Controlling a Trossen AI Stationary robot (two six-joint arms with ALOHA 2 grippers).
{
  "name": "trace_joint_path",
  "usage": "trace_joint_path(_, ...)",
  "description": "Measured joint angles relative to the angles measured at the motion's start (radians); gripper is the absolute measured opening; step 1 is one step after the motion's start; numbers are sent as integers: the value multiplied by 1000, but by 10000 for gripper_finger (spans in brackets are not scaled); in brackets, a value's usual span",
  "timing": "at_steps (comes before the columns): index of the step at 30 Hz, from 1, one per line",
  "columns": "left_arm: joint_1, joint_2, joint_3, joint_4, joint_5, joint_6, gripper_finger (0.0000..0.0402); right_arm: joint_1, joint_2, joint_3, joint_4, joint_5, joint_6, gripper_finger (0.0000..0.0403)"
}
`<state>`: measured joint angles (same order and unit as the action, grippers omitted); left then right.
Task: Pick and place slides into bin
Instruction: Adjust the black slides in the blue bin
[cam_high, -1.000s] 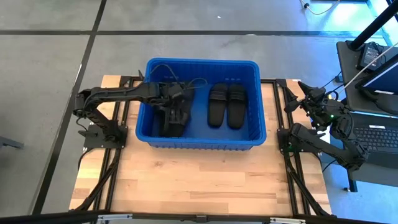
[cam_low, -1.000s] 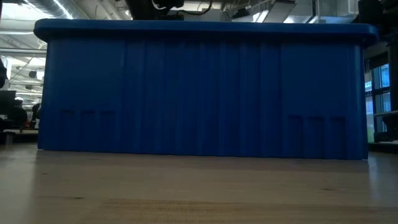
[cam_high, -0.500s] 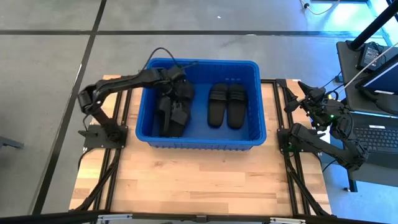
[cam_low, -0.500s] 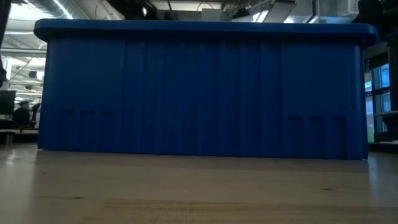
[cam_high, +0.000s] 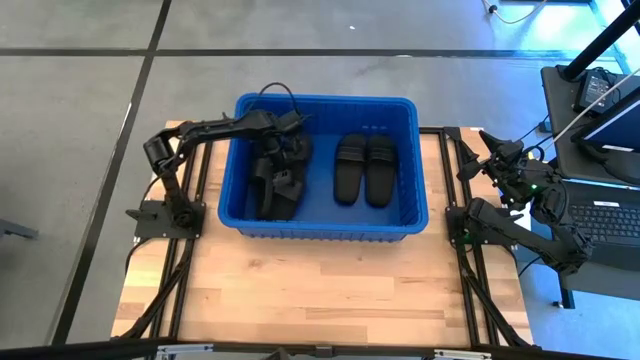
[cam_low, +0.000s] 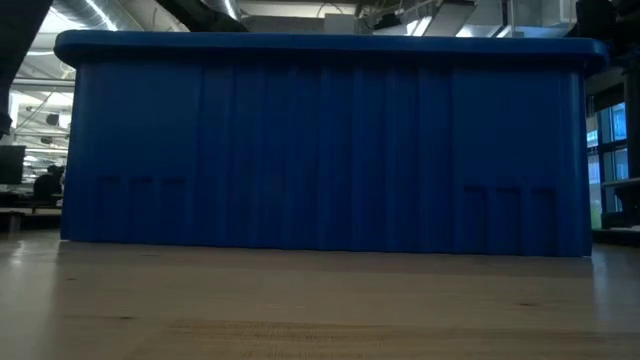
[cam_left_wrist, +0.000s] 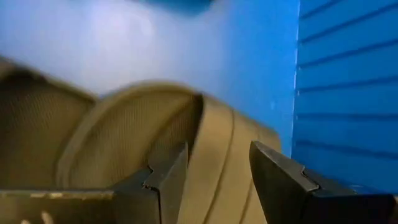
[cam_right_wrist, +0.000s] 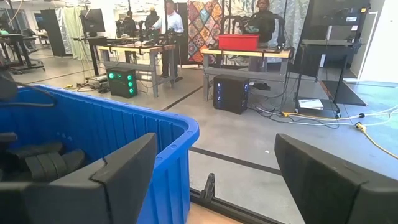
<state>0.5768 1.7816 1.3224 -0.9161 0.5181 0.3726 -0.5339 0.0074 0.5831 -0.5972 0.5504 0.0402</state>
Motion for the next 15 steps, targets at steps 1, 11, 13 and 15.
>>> trace_joint_path(1, 0, 5, 0, -18, -4, 6, 169, 0, 0, 0, 0, 0, 0, 327)
trace_joint_path(11, 0, 14, 2, -66, -12, 4, 169, 0, 0, 0, 0, 0, 0, 327)
trace_joint_path(13, -1, 14, 2, -69, -30, -5, 169, 0, 0, 0, 0, 0, 0, 327)
trace_joint_path(15, -5, 14, 2, -85, -41, -29, 169, 0, 0, 0, 0, 0, 0, 327)
